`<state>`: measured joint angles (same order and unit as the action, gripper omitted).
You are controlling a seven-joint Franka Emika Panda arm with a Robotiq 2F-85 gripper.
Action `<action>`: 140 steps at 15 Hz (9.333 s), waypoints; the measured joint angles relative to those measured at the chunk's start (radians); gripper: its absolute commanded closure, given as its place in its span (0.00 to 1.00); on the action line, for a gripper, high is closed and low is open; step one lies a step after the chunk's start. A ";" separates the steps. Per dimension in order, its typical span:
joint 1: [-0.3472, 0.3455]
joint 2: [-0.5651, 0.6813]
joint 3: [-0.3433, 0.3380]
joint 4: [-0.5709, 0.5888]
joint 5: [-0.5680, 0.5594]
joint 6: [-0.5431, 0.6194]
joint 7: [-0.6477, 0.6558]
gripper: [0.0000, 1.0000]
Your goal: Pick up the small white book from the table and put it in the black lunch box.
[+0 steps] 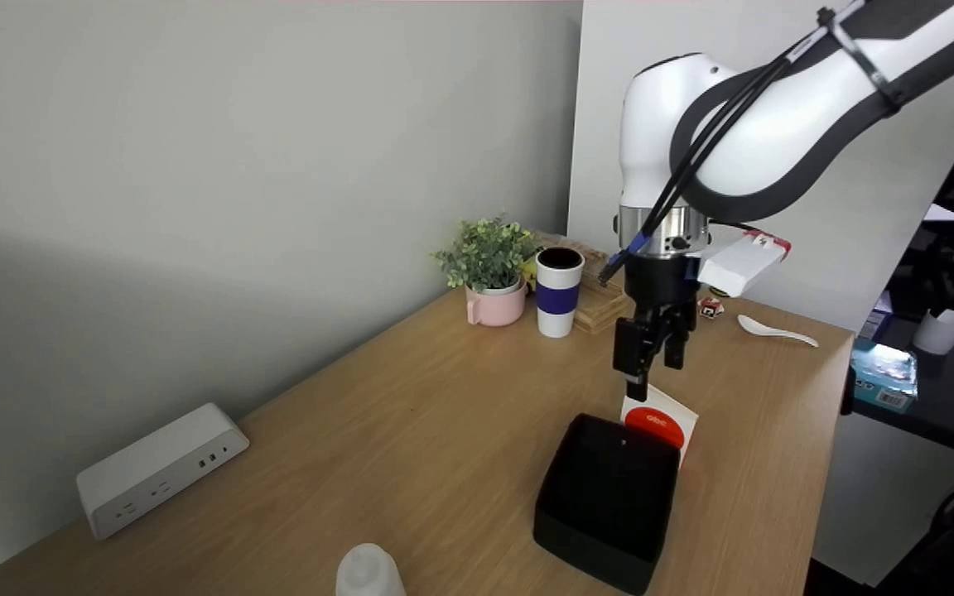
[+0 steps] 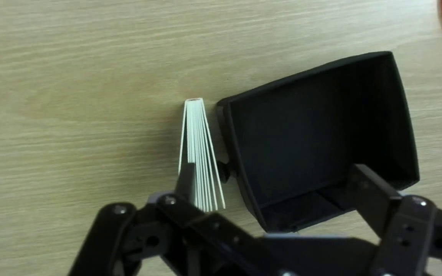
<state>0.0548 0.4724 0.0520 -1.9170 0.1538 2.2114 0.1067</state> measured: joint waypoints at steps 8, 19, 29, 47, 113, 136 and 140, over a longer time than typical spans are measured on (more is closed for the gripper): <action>0.047 0.006 -0.053 -0.003 -0.112 -0.005 0.224 0.00; 0.003 0.035 -0.044 0.039 -0.109 -0.002 -0.086 0.00; -0.024 0.133 -0.011 0.126 -0.108 -0.013 -0.243 0.00; -0.023 0.170 -0.024 0.129 -0.049 -0.017 0.036 0.00; -0.038 0.107 0.035 -0.051 -0.224 0.192 -0.228 0.96; 0.183 -0.188 -0.079 -0.298 -0.611 0.240 0.429 0.96; 0.207 -0.237 -0.079 -0.341 -0.711 0.240 0.568 0.96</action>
<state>0.2617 0.2350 -0.0266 -2.2583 -0.5572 2.4510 0.6746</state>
